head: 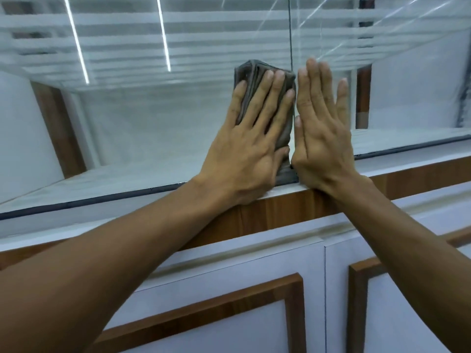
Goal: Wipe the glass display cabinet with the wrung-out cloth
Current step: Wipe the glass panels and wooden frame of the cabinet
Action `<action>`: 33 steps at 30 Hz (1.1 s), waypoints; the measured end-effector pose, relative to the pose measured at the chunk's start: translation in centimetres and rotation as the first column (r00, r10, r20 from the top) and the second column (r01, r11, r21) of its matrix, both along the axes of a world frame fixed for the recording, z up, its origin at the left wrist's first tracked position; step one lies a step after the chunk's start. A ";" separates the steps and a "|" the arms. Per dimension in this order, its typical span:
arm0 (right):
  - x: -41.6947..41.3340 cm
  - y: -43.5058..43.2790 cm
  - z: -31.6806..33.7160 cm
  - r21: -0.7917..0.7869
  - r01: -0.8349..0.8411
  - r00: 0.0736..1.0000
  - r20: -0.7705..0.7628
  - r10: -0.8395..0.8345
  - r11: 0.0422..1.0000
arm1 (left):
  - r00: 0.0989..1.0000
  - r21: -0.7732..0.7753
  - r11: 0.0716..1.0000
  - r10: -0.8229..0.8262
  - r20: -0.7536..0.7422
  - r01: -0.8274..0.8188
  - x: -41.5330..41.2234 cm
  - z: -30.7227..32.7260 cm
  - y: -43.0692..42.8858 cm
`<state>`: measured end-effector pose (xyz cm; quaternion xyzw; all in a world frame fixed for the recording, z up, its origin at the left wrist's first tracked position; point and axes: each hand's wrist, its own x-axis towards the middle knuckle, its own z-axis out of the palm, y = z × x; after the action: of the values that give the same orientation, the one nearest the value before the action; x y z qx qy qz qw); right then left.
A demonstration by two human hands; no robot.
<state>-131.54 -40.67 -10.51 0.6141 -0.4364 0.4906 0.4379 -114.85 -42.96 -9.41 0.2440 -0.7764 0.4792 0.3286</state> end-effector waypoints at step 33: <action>30.9 -3.6 3.0 0.021 -0.007 0.926 -0.378 0.015 1.000 | 0.970 0.022 0.973 0.233 -0.065 -0.232 34.9 -0.1 -0.1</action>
<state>-100.62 -44.24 -7.49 0.7037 -0.3450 0.3613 0.5052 -79.98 -43.04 -9.53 0.3513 -0.7344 0.5005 0.2945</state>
